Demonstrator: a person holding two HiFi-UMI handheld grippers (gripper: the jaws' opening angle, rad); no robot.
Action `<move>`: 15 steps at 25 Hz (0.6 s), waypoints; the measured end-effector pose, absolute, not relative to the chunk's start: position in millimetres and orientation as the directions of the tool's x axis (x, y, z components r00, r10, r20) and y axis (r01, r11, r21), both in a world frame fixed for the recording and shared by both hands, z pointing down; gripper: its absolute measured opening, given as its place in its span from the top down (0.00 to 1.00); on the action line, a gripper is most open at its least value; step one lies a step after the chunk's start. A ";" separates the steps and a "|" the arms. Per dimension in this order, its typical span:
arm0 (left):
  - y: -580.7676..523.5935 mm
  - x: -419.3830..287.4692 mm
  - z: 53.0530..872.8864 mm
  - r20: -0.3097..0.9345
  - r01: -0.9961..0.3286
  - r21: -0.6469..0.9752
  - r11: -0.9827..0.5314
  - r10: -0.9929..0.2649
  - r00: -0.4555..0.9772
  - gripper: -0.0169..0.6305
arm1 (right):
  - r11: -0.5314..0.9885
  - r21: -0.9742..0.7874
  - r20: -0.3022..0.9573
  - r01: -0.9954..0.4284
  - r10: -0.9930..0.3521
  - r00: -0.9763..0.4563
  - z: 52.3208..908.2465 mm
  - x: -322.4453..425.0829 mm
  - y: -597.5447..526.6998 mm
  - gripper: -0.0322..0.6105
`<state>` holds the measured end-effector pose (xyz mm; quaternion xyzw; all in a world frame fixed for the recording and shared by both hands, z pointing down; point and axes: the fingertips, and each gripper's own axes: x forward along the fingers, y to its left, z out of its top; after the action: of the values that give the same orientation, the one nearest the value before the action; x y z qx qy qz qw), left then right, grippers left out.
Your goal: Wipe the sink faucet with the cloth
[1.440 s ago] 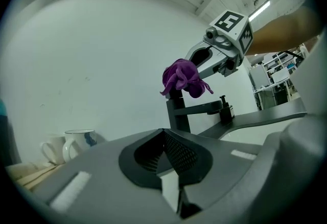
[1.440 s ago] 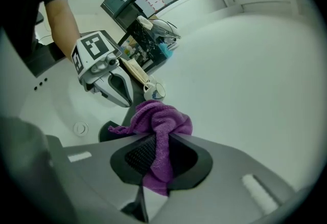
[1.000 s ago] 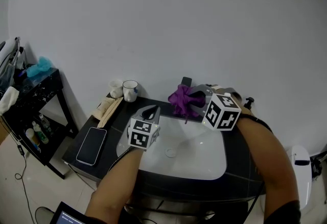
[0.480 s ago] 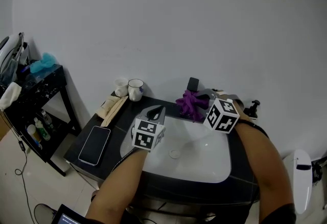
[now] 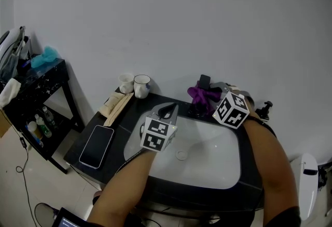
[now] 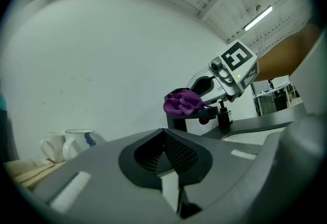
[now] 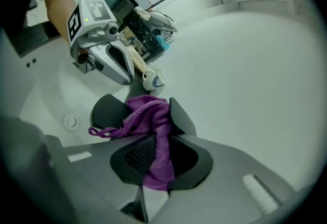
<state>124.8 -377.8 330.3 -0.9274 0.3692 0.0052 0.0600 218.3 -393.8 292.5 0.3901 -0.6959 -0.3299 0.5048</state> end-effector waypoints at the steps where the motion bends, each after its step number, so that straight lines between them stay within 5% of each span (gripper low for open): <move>1: -379.4 126.0 330.4 -0.054 -0.684 -0.107 -0.721 -0.683 0.728 0.95 | 0.479 0.853 0.445 -0.209 -0.875 -0.191 292.5 218.1 -394.0 0.85; 15: -377.5 132.5 332.9 -0.039 -0.669 -0.131 -0.731 -0.671 0.741 0.95 | 0.500 0.849 0.465 -0.169 -0.861 -0.206 298.2 210.0 -372.8 0.86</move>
<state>132.5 -377.5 332.9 -0.9304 0.3601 -0.0055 0.0685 210.0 -372.8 298.2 0.3683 -0.6990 -0.3383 0.5111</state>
